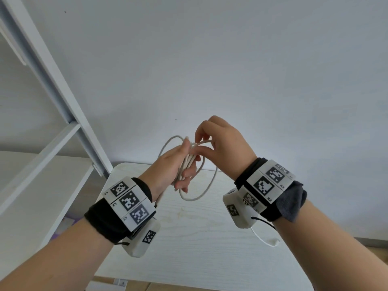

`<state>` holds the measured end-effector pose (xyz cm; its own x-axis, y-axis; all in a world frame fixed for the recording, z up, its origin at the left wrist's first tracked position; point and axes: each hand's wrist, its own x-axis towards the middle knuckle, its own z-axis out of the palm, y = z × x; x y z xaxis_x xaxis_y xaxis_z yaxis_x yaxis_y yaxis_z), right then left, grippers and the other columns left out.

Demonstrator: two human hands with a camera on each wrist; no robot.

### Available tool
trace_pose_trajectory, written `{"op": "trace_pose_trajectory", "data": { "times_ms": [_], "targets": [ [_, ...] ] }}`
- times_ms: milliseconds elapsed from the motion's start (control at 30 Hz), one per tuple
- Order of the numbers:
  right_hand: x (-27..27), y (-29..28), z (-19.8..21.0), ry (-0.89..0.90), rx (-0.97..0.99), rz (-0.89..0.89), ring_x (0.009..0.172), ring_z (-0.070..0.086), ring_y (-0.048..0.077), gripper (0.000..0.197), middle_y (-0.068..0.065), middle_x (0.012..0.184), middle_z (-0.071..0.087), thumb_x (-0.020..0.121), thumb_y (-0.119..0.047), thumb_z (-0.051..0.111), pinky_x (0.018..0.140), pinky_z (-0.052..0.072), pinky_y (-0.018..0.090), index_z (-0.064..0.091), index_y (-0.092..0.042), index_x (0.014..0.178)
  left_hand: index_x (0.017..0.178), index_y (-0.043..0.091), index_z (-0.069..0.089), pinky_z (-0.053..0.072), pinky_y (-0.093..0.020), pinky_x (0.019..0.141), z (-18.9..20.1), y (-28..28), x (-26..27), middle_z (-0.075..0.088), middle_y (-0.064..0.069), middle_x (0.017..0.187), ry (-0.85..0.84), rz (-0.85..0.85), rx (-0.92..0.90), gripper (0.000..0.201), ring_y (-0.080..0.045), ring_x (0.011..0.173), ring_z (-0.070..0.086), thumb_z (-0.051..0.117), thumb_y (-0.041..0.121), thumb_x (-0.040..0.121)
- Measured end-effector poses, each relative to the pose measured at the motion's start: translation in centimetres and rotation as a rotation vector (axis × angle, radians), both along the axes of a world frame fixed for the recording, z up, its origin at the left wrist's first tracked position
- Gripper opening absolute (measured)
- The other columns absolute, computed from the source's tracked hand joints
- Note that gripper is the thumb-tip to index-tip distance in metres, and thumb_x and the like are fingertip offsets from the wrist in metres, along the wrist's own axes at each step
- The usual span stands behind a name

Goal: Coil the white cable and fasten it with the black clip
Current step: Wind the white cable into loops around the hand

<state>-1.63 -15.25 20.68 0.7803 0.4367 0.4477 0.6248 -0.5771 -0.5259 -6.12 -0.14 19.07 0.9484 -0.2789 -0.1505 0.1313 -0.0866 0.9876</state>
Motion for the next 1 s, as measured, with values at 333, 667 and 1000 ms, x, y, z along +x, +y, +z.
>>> {"op": "trace_pose_trajectory", "data": {
  "times_ms": [333,667,1000],
  "targets": [
    [1.5,-2.1,-0.1,0.267,0.082,0.014,0.052,0.044,0.001,0.029,-0.010,0.060,0.052,0.065,-0.035,0.078,0.053,0.035,0.010,0.058,-0.013,0.066,0.072,0.014,0.046,0.026,-0.017,0.036,0.5,0.9,-0.9,0.027,0.004,0.048,0.058,-0.147,-0.086,0.030,-0.008,0.032,0.021,0.054,0.038,0.089],
    [2.4,-5.5,-4.8,0.464,0.168,-0.151,0.039,0.038,0.002,0.029,-0.006,0.049,0.049,0.086,-0.032,0.059,0.045,0.032,0.011,0.058,-0.017,0.061,0.075,0.016,0.050,0.021,-0.014,0.031,1.4,3.4,0.7,0.033,0.009,0.038,0.099,-0.071,-0.617,0.028,0.000,0.024,0.023,0.040,0.036,0.092],
    [0.3,-7.4,-9.7,0.558,0.007,-0.206,0.040,0.038,0.002,0.031,-0.005,0.052,0.045,0.093,-0.031,0.046,0.049,0.033,0.014,0.061,-0.020,0.068,0.074,0.021,0.045,0.028,-0.012,0.035,2.7,7.0,3.4,0.036,0.008,0.039,-0.014,0.256,-0.940,0.033,-0.006,0.028,0.032,0.034,0.043,0.096]
  ]
}}
